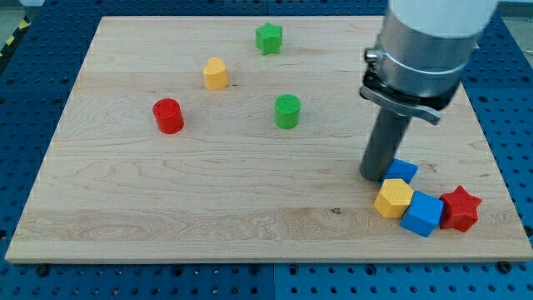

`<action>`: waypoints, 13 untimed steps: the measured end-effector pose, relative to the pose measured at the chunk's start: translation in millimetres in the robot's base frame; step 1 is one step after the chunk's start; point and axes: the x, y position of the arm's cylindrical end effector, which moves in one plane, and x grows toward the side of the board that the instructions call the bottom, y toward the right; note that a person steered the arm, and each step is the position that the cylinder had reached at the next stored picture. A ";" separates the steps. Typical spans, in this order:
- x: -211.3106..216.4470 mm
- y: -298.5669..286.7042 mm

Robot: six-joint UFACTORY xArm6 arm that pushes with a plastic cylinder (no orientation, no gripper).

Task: Move green circle closer to yellow hexagon

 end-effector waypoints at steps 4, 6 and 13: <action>-42.7 -0.9; -60.2 41.6; -126.4 -153.1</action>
